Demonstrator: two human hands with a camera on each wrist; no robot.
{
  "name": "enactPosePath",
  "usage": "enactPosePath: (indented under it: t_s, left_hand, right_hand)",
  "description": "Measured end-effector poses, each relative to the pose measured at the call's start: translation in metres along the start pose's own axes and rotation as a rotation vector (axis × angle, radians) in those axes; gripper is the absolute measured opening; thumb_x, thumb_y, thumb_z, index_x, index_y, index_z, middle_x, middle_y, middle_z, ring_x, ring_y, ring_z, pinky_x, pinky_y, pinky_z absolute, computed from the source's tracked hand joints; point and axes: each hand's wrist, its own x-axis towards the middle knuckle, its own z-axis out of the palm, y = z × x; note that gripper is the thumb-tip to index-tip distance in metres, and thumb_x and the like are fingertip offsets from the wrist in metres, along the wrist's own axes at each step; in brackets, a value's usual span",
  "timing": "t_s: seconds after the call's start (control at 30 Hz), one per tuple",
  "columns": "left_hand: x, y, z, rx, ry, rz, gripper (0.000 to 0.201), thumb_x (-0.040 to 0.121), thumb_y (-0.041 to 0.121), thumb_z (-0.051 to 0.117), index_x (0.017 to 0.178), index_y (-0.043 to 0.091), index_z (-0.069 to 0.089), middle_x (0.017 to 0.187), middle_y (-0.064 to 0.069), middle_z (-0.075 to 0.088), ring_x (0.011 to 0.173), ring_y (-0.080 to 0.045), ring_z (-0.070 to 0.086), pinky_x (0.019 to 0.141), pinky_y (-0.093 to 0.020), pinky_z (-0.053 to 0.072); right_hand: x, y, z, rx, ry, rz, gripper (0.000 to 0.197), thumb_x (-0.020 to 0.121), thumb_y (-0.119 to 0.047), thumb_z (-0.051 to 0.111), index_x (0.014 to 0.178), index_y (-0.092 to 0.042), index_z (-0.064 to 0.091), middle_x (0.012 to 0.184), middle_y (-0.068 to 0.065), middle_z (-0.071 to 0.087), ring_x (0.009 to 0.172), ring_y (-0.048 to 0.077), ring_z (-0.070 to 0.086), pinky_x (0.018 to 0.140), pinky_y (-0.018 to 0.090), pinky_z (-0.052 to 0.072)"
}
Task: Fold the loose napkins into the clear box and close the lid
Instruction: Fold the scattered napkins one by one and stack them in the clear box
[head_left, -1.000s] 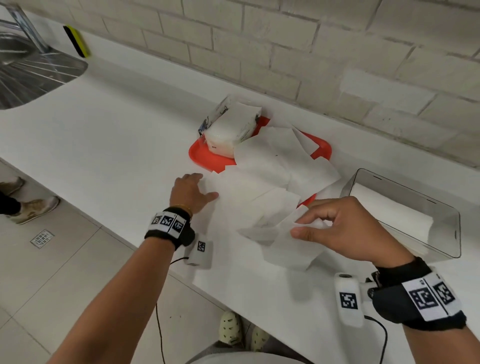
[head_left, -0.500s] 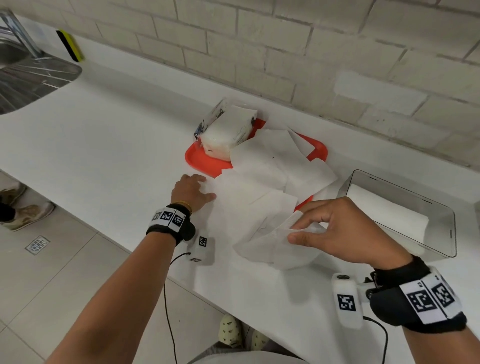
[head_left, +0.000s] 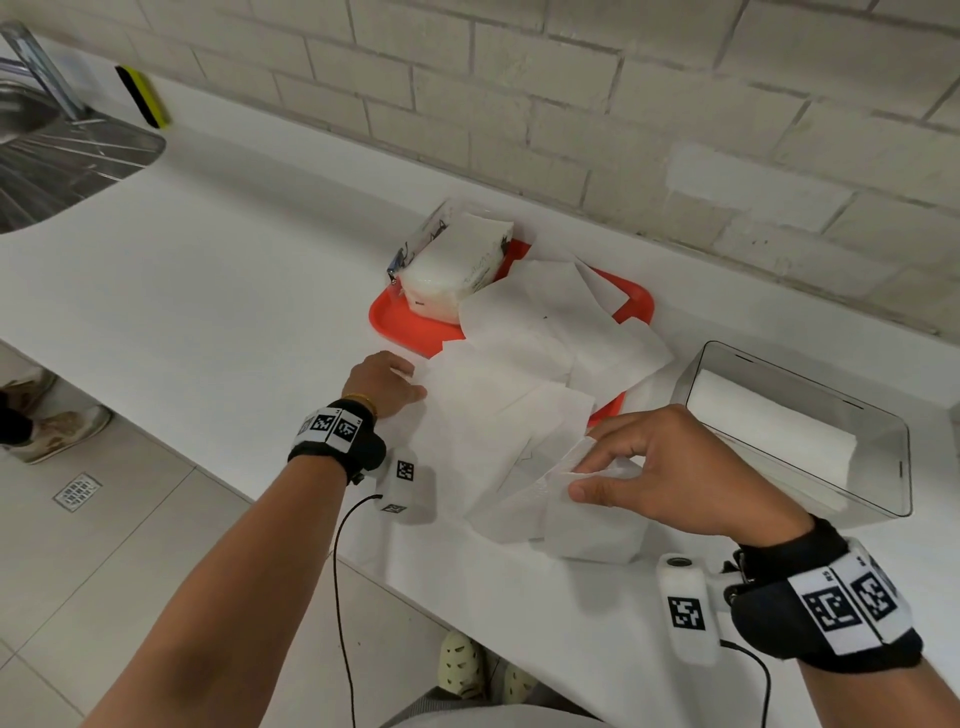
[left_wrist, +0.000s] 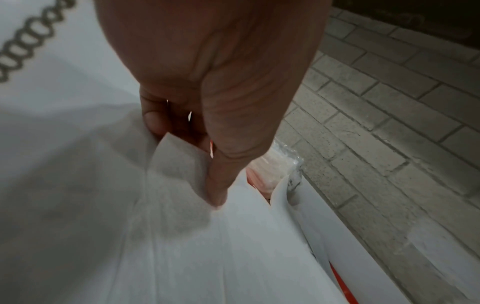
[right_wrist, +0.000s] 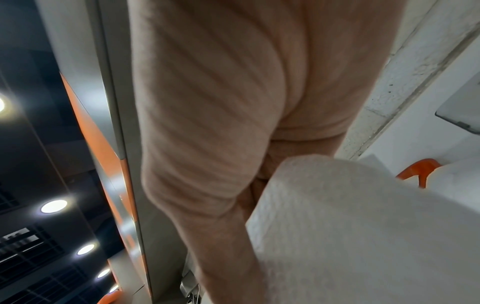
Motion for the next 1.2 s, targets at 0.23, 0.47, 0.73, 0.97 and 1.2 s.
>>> enactPosePath:
  t_s: [0.23,0.47,0.73,0.97,1.2]
  left_hand:
    - [-0.004,-0.006,-0.002,-0.128,-0.072,0.016,0.035,0.084,0.044,0.082,0.103,0.017,0.071,0.126,-0.011,0.068,0.109,-0.029,0.065,0.102,-0.036,0.049]
    - [-0.040,-0.002,-0.026,-0.499,0.044,0.125,0.023,0.084,0.036,0.085,0.092,0.015,0.079,0.088,0.009,0.075,0.078,-0.003,0.066,0.080,-0.023,0.048]
    - [-0.105,0.029,-0.084,-0.897,0.069,0.256,0.016,0.092,0.027,0.076,0.092,0.011,0.076,0.086,-0.003,0.079,0.074,-0.016,0.072,0.070,-0.027,0.059]
    - [-0.157,0.041,-0.064,-1.086,-0.205,0.237,0.041,0.107,0.033,0.046,0.122,0.000,0.066,0.115,-0.010,0.075,0.099,-0.024,0.073,0.078,-0.033,0.059]
    - [-0.188,0.039,-0.015,-1.304,-0.323,-0.117,0.041,0.113,0.023,0.033,0.126,0.008,0.069,0.126,-0.012,0.071,0.110,-0.003,0.070,0.061,-0.005,0.052]
  right_hand:
    - [0.003,0.002,0.002,-0.008,-0.027,-0.018,0.011,0.077,-0.035,0.090,0.083,-0.027,0.084,0.089,-0.013,0.076,0.098,0.006,0.070,0.091,0.025,0.050]
    - [0.003,-0.006,-0.005,-0.009,-0.032,-0.027,0.011,0.076,-0.030,0.091,0.085,-0.025,0.085,0.093,-0.026,0.074,0.099,-0.006,0.066,0.080,0.003,0.044]
    - [0.004,-0.021,-0.010,0.025,0.006,-0.098,0.014,0.074,-0.029,0.093,0.085,-0.024,0.086,0.093,-0.027,0.075,0.095,-0.006,0.069,0.083,0.005,0.044]
    - [-0.001,-0.057,-0.023,0.290,-0.023,-0.198,0.019,0.071,-0.020,0.092,0.088,-0.015,0.085,0.097,-0.005,0.079,0.095,0.015,0.075,0.094,0.037,0.057]
    - [0.027,-0.017,-0.001,0.786,0.212,0.002,0.040,0.064,-0.023,0.094,0.099,-0.009,0.079,0.109,0.011,0.076,0.103,0.025,0.071,0.101,0.039,0.057]
